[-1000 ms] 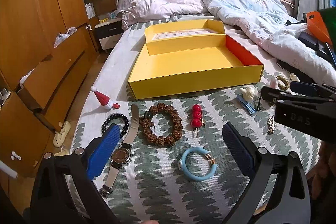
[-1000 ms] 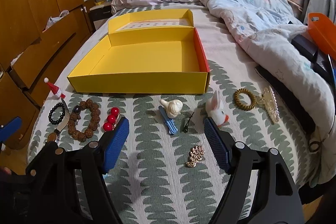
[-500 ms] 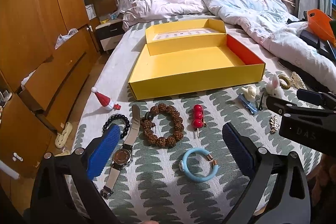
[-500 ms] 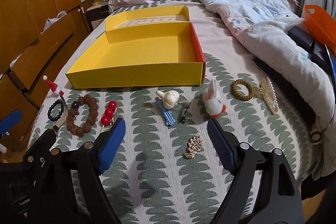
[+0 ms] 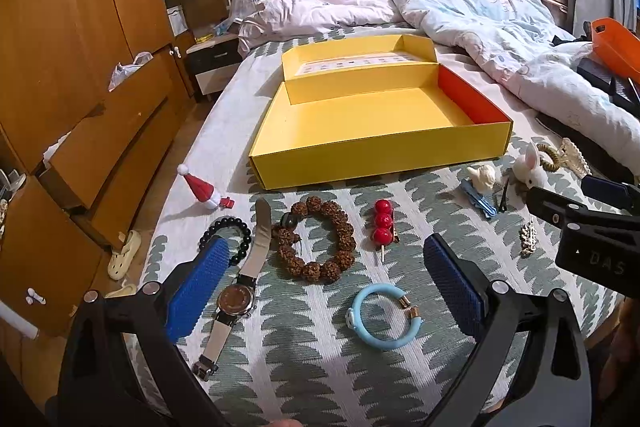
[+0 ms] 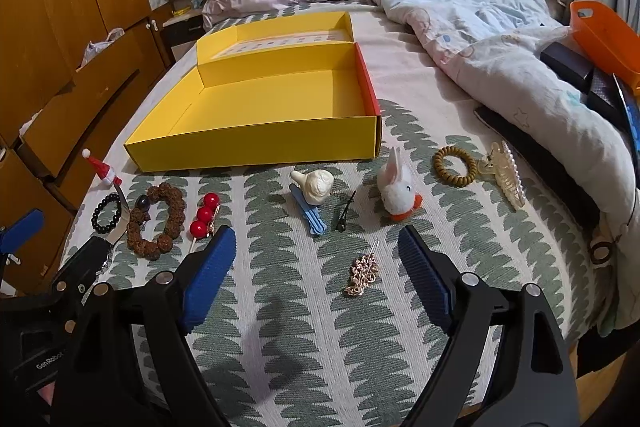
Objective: Organize jewelry
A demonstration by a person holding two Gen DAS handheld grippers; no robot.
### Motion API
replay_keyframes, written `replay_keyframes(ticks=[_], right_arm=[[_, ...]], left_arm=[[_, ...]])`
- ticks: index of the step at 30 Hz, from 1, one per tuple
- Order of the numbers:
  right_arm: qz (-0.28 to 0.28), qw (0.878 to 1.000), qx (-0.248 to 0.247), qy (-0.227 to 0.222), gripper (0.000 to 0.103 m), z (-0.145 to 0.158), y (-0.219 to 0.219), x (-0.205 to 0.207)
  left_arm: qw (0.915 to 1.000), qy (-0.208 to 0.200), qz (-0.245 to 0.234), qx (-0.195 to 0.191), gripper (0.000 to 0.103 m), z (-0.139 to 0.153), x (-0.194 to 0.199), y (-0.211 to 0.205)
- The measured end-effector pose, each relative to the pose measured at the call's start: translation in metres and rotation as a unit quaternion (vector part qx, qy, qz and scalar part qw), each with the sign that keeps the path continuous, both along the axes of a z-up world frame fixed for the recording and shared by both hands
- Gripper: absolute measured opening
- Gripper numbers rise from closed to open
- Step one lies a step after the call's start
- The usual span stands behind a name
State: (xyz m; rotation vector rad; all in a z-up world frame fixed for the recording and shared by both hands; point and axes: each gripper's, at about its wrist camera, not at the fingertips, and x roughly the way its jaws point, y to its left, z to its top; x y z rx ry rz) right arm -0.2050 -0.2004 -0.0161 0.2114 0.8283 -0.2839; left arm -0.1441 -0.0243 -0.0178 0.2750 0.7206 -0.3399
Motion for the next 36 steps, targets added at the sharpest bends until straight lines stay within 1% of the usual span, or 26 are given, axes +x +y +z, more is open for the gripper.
replay_keyframes(ticks=[25, 31, 36], right_arm=[[-0.006, 1.0, -0.006, 0.002, 0.085, -0.0007, -0.0006, -0.0018], [-0.01, 1.0, -0.008, 0.004, 0.085, -0.0015, -0.001, -0.0008], [-0.008, 1.0, -0.01, 0.005, 0.085, -0.0026, -0.0005, 0.0002]], left_arm=[[1.0, -0.003, 0.004, 0.004, 0.096, 0.0042, 0.0036, -0.0002], [1.0, 0.003, 0.004, -0.004, 0.097, 0.0063, 0.0059, -0.0003], [1.0, -0.001, 0.007, -0.005, 0.096, 0.0076, 0.0051, -0.0003]])
